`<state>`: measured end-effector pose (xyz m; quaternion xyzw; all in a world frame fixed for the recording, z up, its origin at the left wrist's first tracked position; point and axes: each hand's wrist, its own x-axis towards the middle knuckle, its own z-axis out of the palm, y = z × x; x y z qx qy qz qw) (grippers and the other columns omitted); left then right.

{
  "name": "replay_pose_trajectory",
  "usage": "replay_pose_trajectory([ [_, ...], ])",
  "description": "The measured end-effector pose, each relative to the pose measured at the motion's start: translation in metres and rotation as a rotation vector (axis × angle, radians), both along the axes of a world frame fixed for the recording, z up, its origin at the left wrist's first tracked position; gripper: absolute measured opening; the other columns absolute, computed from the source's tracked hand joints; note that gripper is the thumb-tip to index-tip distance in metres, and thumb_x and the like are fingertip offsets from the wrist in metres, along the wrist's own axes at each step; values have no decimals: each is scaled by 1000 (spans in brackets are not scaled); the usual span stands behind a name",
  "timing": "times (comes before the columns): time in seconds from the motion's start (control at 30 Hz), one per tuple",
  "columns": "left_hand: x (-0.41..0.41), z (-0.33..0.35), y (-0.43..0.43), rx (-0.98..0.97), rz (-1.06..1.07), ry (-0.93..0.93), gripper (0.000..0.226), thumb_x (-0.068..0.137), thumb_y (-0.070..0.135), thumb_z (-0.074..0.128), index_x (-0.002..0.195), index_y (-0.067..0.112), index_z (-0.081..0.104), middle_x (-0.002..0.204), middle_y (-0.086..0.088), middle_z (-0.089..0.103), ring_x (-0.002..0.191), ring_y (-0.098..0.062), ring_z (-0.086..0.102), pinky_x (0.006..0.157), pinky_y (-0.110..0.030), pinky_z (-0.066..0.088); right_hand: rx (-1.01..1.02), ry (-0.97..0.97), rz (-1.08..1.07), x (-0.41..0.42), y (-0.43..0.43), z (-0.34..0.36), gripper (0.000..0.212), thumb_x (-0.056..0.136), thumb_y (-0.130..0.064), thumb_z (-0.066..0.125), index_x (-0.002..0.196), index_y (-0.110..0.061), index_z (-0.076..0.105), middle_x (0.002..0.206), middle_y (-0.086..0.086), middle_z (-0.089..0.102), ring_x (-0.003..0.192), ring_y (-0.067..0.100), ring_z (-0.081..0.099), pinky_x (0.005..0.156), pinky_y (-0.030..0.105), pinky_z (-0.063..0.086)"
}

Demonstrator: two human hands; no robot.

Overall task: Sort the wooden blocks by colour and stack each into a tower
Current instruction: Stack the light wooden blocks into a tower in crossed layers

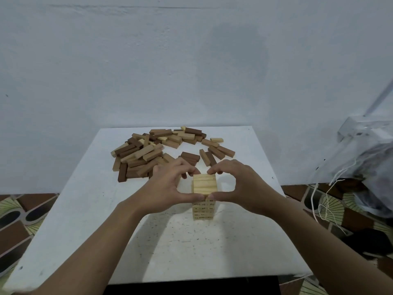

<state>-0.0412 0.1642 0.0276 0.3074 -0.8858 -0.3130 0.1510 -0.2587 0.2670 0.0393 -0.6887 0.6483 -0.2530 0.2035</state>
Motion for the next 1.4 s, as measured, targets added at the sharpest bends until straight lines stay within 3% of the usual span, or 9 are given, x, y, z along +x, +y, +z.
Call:
replay_pose_trajectory([
  [0.1, 0, -2, 2, -12, 11, -20, 65, 63, 83, 64, 114, 43, 64, 112, 22, 51, 110, -1, 52, 107, -45, 30, -10, 15, -2, 0, -1, -7, 47, 78, -44, 82, 119, -35, 60, 122, -24, 57, 112, -8, 41, 86, 5, 30],
  [0.27, 1, -5, 2, 13, 18, -51, 69, 61, 86, 63, 116, 45, 63, 114, 23, 49, 112, -2, 50, 106, -45, 29, 8, 28, -13, 1, -3, -13, 47, 77, -45, 82, 117, -35, 60, 123, -24, 57, 109, -3, 41, 89, 13, 32],
  [0.53, 3, -7, 2, 44, 21, -56, 70, 59, 86, 65, 117, 46, 63, 118, 23, 49, 113, 0, 51, 105, -42, 29, -2, 8, -13, 0, -1, -13, 50, 74, -46, 84, 118, -34, 63, 118, -25, 58, 110, 0, 46, 87, 11, 36],
  [0.7, 4, -6, 2, 77, 13, -32, 69, 63, 73, 81, 123, 45, 63, 122, 24, 49, 115, -3, 51, 97, -33, 40, -11, -10, -19, -1, 1, -15, 58, 72, -47, 85, 124, -36, 60, 114, -36, 50, 111, -10, 45, 86, 9, 35],
  [0.9, 6, -9, 1, 95, 1, -2, 62, 68, 61, 84, 123, 43, 64, 123, 21, 51, 114, -6, 53, 95, -36, 46, 3, -22, -29, 3, 2, -18, 57, 73, -47, 84, 122, -44, 54, 107, -47, 41, 109, -15, 44, 81, 5, 34],
  [1.07, 6, -15, -1, 98, 10, 23, 65, 63, 75, 78, 119, 45, 66, 125, 20, 52, 113, -7, 54, 98, -49, 47, -1, -28, -33, 3, 2, -17, 57, 74, -44, 85, 123, -40, 56, 113, -39, 46, 106, -12, 47, 81, 5, 34],
  [1.4, 6, -13, 1, 119, 17, 52, 64, 63, 69, 84, 118, 42, 67, 123, 21, 53, 111, -6, 55, 97, -49, 47, -5, -27, -30, 2, 1, -17, 61, 72, -46, 85, 125, -39, 57, 107, -47, 42, 107, -15, 46, 81, 3, 33],
])
